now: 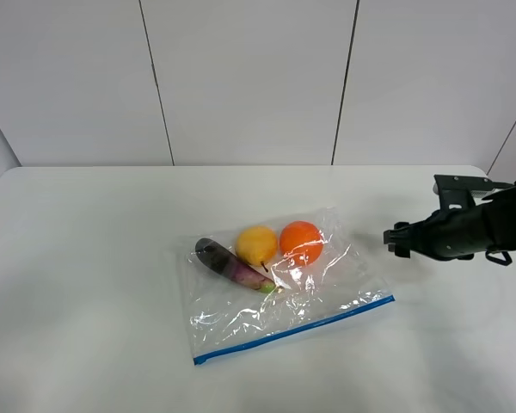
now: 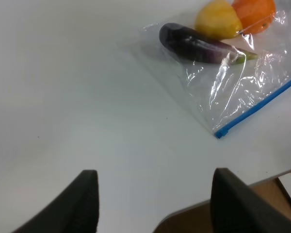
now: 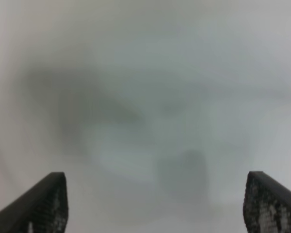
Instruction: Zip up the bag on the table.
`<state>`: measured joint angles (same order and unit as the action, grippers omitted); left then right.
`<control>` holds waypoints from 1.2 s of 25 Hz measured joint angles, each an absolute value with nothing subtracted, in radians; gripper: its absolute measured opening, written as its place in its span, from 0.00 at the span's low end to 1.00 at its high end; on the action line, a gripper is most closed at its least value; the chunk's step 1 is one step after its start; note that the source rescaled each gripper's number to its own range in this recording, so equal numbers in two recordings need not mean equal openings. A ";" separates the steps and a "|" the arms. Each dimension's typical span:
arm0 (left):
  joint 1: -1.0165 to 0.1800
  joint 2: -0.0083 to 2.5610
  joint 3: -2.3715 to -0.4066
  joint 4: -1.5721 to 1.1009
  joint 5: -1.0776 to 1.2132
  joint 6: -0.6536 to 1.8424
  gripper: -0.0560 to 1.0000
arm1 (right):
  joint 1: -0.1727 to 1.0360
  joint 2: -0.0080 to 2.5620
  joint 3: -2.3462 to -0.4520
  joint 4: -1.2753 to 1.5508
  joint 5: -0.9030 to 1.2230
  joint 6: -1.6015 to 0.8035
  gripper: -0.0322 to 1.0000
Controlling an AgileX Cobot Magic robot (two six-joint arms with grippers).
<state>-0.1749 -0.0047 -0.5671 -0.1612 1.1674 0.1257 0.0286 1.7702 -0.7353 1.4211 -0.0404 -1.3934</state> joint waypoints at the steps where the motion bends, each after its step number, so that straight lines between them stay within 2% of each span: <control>1: -0.175 -0.005 -0.567 -0.161 1.167 0.126 0.98 | 0.029 1.748 -0.735 1.421 -0.040 -1.393 1.00; 9: -0.175 -0.005 -0.567 -0.161 1.167 0.126 0.98 | 0.029 1.584 -0.735 1.421 -0.036 -1.389 1.00; 17: -0.175 -0.005 -0.567 -0.161 1.167 0.126 0.98 | 0.029 1.571 -0.694 1.336 -0.011 -1.326 1.00; 21: -0.175 -0.005 -0.567 -0.161 1.167 0.126 0.98 | 0.005 1.550 -0.685 1.036 0.000 -1.013 1.00; 27: -0.175 -0.005 -0.567 -0.161 1.167 0.126 0.98 | 0.003 1.486 -0.684 0.284 0.032 -0.260 1.00; 30: -0.175 -0.005 -0.567 -0.161 1.167 0.126 0.98 | 0.003 1.465 -0.684 0.025 0.076 0.009 1.00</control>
